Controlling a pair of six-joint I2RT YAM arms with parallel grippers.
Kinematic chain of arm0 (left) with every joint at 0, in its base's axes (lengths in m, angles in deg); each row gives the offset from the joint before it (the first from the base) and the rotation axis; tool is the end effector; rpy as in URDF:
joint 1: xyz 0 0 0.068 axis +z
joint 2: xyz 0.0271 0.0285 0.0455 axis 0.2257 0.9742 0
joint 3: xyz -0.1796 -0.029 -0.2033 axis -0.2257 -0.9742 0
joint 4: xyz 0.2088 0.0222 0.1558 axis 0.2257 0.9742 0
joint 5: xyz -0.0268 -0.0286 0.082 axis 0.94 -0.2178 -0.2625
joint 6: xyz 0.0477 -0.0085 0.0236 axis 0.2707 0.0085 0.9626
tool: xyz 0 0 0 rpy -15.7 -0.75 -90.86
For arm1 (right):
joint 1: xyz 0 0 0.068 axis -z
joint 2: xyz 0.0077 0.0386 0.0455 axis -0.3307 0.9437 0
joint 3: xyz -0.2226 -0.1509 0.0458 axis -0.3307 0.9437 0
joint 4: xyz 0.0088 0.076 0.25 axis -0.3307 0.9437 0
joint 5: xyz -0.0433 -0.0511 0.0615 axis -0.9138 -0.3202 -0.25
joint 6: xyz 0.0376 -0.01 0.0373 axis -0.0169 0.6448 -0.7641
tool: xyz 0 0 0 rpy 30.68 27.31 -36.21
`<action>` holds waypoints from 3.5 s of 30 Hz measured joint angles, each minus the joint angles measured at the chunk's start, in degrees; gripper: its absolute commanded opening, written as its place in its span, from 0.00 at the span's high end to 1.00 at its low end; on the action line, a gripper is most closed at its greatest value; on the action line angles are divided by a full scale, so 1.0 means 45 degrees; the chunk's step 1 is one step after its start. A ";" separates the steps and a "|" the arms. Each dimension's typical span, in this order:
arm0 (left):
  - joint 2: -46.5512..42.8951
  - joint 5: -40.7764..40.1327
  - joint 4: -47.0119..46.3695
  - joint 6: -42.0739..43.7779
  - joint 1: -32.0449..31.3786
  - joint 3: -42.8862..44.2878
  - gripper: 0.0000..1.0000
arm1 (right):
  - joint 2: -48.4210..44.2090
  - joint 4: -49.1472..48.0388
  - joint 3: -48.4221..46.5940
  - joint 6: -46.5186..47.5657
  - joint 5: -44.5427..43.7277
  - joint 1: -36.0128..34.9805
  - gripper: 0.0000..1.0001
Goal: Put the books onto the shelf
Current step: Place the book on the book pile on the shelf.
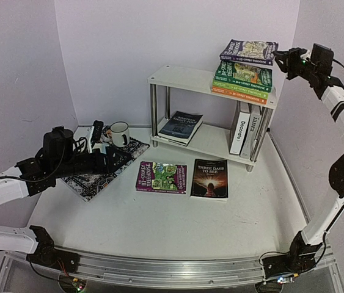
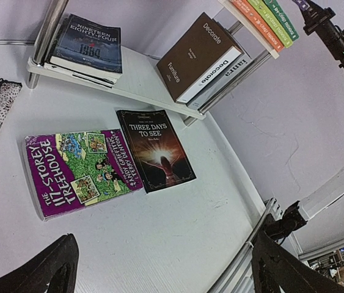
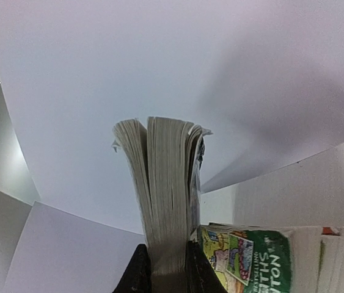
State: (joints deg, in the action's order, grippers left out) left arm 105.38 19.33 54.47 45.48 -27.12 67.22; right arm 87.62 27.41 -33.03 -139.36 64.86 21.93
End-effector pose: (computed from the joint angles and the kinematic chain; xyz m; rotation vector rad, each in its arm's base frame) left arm 0.1650 -0.1517 0.2965 0.3249 2.0057 -1.0966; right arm 0.3761 -0.0011 0.5332 0.3940 1.2743 1.3072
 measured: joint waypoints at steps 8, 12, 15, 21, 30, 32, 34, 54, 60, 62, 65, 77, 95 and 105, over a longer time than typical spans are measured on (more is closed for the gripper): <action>0.0005 0.0012 0.0000 0.0000 0.0000 0.0000 0.00 | -0.0371 -0.0797 0.0791 -0.0902 0.0612 0.0490 1.00; 0.0010 0.0023 0.0000 0.0000 0.0000 0.0000 0.00 | -0.0379 -0.1269 0.0797 -0.1329 0.1001 0.0498 1.00; 0.0040 0.0063 -0.0002 0.0000 0.0000 0.0000 0.00 | -0.0492 -0.1628 0.0962 -0.1563 0.1230 0.0509 1.00; 0.0058 0.0131 -0.0005 -0.0005 0.0000 0.0000 0.00 | -0.1319 -0.2047 0.2142 -0.1837 0.1605 0.0532 1.00; 0.0278 0.0248 -0.0010 0.0000 0.0000 0.0000 0.00 | -0.2417 -0.2774 0.4263 -0.1954 0.1965 0.0551 1.00; 0.0355 0.0272 -0.0015 0.0000 0.0000 0.0000 0.00 | -0.2460 -0.2962 0.4588 -0.1954 0.2009 0.0552 1.00; 0.0417 0.0313 -0.0018 0.0000 0.0000 0.0000 0.00 | -0.2460 -0.3084 0.4819 -0.1954 0.2015 0.0556 1.00; 0.0752 0.0354 -0.0257 -0.0010 0.0000 0.0000 0.00 | -0.2479 -0.3993 0.5640 -0.1959 0.2236 0.0556 1.00; 0.0772 0.0438 -0.0289 -0.0015 0.0000 0.0000 0.00 | -0.2479 -0.4145 0.5933 -0.1962 0.2278 0.0556 1.00; 0.0772 0.0474 -0.0310 -0.0015 0.0000 0.0000 0.00 | -0.2479 -0.4232 0.6056 -0.1963 0.2294 0.0551 1.00; 0.0772 0.0544 -0.0328 -0.0019 0.0000 0.0000 0.00 | -0.2496 -0.4441 0.6294 -0.1959 0.2295 0.0551 1.00; 0.0772 0.0554 -0.0347 -0.0022 0.0000 0.0000 0.00 | -0.2576 -0.4626 0.6554 -0.1944 0.2348 0.0551 1.00; 0.0767 0.0554 -0.0350 -0.0024 0.0000 0.0000 0.00 | -0.2601 -0.4419 0.6551 -0.1591 0.2455 0.0542 0.63; 0.0620 0.0549 -0.0353 -0.0029 0.0000 0.0000 0.00 | -0.2603 -0.2966 0.5622 -0.0551 0.2112 0.0481 0.43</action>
State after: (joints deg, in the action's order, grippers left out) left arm 108.17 21.80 52.88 45.35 -27.12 67.22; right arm 75.91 14.07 -7.73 -141.84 74.37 24.10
